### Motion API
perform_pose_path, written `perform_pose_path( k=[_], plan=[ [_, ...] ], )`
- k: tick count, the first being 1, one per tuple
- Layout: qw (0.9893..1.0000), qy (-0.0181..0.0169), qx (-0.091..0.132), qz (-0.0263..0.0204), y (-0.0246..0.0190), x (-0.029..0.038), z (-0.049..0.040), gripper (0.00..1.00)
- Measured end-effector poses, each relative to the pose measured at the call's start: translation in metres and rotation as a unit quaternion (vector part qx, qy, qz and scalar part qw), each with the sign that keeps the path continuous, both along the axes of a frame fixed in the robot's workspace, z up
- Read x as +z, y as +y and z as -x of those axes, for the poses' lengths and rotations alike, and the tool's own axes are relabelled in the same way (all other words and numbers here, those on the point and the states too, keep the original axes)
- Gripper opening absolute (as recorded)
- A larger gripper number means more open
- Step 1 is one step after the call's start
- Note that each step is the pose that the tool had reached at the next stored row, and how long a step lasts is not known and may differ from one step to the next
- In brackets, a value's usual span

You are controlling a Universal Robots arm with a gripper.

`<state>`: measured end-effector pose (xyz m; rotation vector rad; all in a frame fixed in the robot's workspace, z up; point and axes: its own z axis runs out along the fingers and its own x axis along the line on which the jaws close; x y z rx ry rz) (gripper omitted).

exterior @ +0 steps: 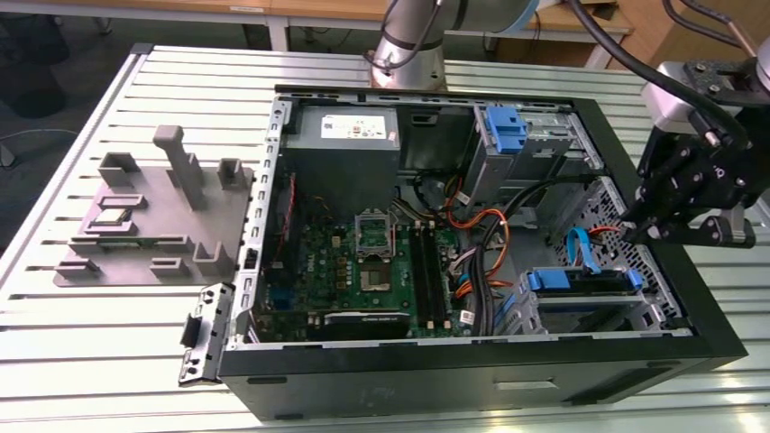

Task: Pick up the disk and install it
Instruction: 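Insert the second disk wire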

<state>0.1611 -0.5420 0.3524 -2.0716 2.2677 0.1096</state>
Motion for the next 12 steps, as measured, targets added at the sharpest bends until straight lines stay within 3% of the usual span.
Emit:
perform_pose_path(
  k=[5, 12],
  plan=[
    [1.0, 0.0019, 0.0, 0.0097, 0.0002, -0.0038, -0.0005, 0.31],
    [0.9999, 0.0019, 0.0, 0.01, 0.0002, -0.0037, -0.0006, 0.31]
  ],
)
